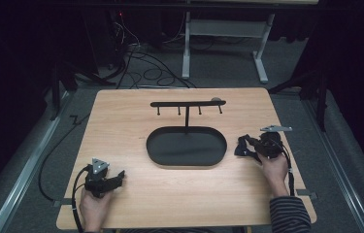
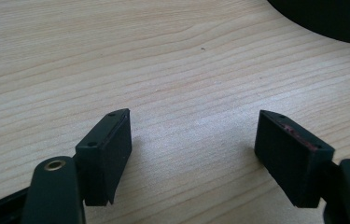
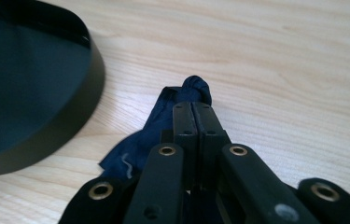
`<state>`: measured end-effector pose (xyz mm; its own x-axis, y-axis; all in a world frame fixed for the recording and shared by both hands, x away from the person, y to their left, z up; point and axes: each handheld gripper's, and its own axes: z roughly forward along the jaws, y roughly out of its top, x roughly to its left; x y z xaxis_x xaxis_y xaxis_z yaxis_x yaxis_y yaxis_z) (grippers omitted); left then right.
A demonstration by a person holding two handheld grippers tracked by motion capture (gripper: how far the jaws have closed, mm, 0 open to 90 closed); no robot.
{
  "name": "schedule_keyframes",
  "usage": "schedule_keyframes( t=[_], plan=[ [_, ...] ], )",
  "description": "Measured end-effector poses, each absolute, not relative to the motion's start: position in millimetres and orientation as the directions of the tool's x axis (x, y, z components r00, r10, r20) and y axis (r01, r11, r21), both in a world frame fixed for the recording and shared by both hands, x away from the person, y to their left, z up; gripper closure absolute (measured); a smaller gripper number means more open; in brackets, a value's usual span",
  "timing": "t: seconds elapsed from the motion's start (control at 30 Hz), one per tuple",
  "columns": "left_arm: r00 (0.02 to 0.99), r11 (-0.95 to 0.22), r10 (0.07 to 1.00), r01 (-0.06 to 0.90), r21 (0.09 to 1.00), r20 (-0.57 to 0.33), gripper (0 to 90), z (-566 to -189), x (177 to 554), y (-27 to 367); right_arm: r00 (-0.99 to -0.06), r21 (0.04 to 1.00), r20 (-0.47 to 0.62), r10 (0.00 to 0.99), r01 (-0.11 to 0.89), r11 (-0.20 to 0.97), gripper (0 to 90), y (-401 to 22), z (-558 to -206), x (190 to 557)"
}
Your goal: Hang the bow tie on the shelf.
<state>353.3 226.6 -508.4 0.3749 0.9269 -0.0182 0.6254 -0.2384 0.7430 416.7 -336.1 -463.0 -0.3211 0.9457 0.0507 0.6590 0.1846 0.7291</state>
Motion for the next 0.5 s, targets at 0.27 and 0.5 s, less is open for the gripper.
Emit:
schedule_keyframes(
  t=[0.27,0.5],
  plan=[
    [0.375,-0.238,0.927,0.625,0.743,-0.018,27.8,-508.4,353.3,226.6,-0.346,0.773,0.038,0.937,0.604,0.192,90.0,-334.2,-447.5,403.6],
    [0.375,-0.238,0.927,0.625,0.743,-0.018,27.8,-508.4,353.3,226.6,-0.366,0.801,0.037,0.93,0.567,0.191,90.0,-333.7,-437.9,396.2]
  ],
)
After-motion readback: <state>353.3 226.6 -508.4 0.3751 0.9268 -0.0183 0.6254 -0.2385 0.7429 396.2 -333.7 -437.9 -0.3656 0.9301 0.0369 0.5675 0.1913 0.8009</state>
